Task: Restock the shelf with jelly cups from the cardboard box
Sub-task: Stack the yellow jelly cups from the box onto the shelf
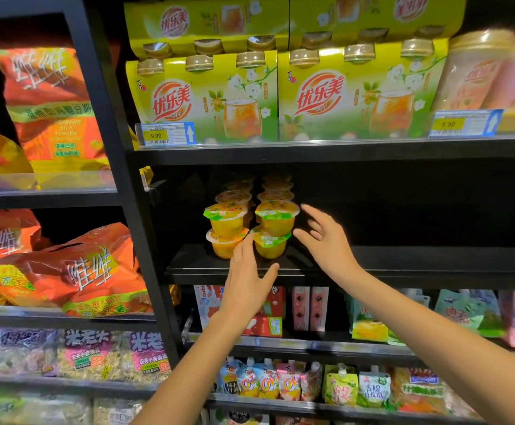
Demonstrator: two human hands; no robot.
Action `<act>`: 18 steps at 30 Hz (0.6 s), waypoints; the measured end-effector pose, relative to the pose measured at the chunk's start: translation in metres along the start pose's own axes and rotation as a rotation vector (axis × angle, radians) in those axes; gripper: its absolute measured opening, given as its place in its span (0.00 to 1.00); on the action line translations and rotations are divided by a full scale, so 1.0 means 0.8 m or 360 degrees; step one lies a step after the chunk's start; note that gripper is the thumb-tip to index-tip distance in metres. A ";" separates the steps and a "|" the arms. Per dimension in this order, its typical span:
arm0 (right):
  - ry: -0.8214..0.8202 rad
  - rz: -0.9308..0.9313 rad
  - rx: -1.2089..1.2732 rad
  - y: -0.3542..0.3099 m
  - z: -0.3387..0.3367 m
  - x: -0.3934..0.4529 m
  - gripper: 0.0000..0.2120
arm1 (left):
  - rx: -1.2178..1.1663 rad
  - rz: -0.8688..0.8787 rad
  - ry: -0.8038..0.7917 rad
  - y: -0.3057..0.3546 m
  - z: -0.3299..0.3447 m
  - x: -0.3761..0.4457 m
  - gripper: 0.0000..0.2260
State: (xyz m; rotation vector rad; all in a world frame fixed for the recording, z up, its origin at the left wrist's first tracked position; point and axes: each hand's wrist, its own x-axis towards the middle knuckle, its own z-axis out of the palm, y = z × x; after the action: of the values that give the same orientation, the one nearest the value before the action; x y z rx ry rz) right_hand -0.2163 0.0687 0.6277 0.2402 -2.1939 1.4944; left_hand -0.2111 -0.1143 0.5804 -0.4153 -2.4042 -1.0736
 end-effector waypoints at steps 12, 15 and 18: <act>0.0198 0.0054 -0.0298 0.015 -0.040 -0.077 0.19 | 0.0402 0.0313 -0.0185 0.041 0.010 -0.047 0.32; 0.0185 0.0013 -0.0611 0.024 -0.061 -0.106 0.19 | 0.0418 0.0430 -0.0270 0.055 0.031 -0.056 0.31; 0.0132 0.0070 -0.0866 0.032 -0.086 -0.137 0.21 | 0.0369 0.0517 -0.0351 0.071 0.056 -0.066 0.30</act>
State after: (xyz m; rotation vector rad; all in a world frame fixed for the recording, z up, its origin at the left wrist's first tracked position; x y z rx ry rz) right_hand -0.1108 0.1288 0.5751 -0.0506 -2.4461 0.8564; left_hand -0.1548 -0.0477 0.5610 -0.8444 -2.4972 -0.6265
